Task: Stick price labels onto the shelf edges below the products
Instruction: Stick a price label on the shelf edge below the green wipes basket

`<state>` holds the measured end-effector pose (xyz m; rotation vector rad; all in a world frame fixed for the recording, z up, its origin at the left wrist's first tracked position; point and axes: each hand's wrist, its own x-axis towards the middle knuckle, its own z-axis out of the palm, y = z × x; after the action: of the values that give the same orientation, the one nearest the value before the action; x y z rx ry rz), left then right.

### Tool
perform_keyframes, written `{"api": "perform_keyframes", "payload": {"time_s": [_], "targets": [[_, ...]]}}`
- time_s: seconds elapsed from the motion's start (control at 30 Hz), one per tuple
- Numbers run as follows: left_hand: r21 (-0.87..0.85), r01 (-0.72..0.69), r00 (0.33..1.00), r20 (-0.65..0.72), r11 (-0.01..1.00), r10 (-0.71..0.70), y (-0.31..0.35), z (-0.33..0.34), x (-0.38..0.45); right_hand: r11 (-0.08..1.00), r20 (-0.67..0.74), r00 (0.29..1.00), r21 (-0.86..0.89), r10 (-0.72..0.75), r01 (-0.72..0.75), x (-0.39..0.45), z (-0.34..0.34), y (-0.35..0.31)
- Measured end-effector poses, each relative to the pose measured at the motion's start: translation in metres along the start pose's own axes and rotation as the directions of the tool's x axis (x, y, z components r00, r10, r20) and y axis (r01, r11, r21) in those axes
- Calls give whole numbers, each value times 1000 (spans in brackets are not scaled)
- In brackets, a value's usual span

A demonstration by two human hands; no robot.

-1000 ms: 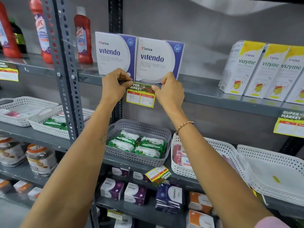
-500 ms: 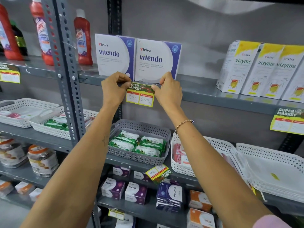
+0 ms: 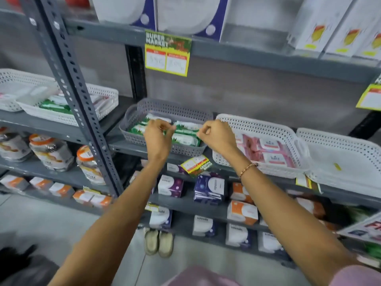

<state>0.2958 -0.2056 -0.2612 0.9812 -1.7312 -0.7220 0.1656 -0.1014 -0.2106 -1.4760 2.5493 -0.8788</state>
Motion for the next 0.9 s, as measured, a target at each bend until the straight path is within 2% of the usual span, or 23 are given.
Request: {"api": "perform_keyframes", "payload": {"time_s": [0.07, 0.13, 0.2, 0.3, 0.4, 0.53, 0.63, 0.67, 0.73, 0.8, 0.9], "targets": [[84, 50, 984, 167, 995, -63, -18, 15, -15, 981, 130, 974, 29, 184, -189, -10, 27, 26], [130, 85, 962, 246, 988, -115, -32, 27, -29, 923, 265, 902, 84, 342, -375, -24, 53, 49], [176, 141, 943, 276, 974, -186, -43, 35, -39, 822, 358, 816, 186, 453, -538, -38, 78, 67], [225, 180, 923, 297, 958, -244, -54, 45, -47, 597, 510, 689, 363, 515, -715, -55, 105, 74], [226, 185, 927, 282, 956, -246, -56, 50, -51, 433, 607, 622, 449, 494, -782, -59, 116, 67], [199, 148, 941, 273, 969, -200, -55, 52, -49, 334, 603, 618, 524, 504, -784, -58, 121, 58], [171, 8, 935, 347, 985, -68, -49, 51, -47, 375, 613, 618, 491, 493, -786, -65, 120, 56], [141, -61, 913, 408, 988, -2, -46, 50, -45, 415, 630, 616, 458, 473, -786, -68, 119, 58], [94, -200, 819, 563, 975, 113, -41, 50, -42, 571, 655, 634, 357, 412, -739, -74, 114, 64], [107, -300, 721, 676, 948, 152, -39, 53, -40, 750, 645, 678, 238, 353, -617, -72, 108, 70], [185, -344, 666, 739, 921, 100, -39, 57, -37, 936, 599, 757, 33, 262, -350, -59, 95, 75]]}}
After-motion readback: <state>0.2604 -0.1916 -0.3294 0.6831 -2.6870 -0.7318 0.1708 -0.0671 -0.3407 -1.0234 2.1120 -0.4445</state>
